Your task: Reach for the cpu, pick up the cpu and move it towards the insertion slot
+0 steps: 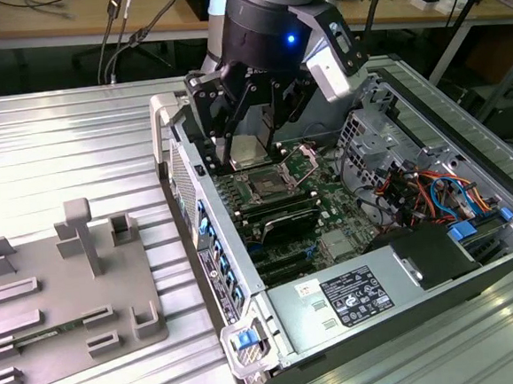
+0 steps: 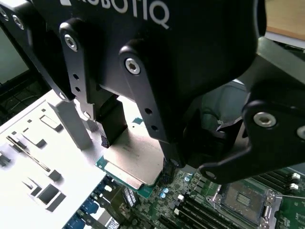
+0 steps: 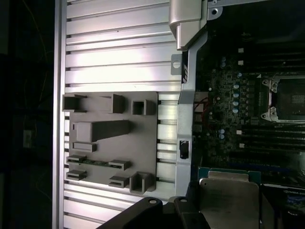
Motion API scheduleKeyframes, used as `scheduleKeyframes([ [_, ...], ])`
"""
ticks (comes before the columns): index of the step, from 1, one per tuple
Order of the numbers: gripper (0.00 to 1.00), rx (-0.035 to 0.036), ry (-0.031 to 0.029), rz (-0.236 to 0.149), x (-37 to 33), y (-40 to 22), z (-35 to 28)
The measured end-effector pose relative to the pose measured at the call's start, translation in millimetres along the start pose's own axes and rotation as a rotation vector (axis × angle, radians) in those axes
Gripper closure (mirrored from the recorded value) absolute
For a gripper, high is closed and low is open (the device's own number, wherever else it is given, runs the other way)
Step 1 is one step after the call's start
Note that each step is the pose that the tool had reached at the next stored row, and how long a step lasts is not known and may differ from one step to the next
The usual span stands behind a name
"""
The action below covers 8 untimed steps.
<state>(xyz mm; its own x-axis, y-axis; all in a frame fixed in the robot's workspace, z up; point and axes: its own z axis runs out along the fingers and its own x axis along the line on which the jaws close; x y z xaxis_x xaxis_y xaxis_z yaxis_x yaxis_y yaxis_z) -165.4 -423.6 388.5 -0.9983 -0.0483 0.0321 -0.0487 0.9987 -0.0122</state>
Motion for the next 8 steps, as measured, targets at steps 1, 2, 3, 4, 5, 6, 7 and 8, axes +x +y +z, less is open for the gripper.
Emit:
scheduleKeyframes([
  [1, 0.45, 0.0001, 0.0, -0.002, -3.8, -0.2, -0.1],
  [2, 0.45, 0.0001, 0.0, -0.004, -6.9, -0.3, -0.2],
  [3, 0.45, 0.0002, 0.0, -0.005, -8.8, -0.4, -0.3],
  [4, 0.45, 0.0002, -0.0001, -0.006, -11.0, -0.5, -0.3],
  [5, 0.45, 0.0002, -0.0001, -0.007, -12.7, -0.6, -0.4],
  [6, 0.45, 0.0003, -0.0001, -0.008, -14.5, -0.7, -0.5],
  [7, 0.45, 0.0004, -0.0001, -0.009, -16.5, -0.8, -0.6],
  [8, 0.45, 0.0004, -0.0001, -0.012, -20.1, -1.0, -0.7],
])
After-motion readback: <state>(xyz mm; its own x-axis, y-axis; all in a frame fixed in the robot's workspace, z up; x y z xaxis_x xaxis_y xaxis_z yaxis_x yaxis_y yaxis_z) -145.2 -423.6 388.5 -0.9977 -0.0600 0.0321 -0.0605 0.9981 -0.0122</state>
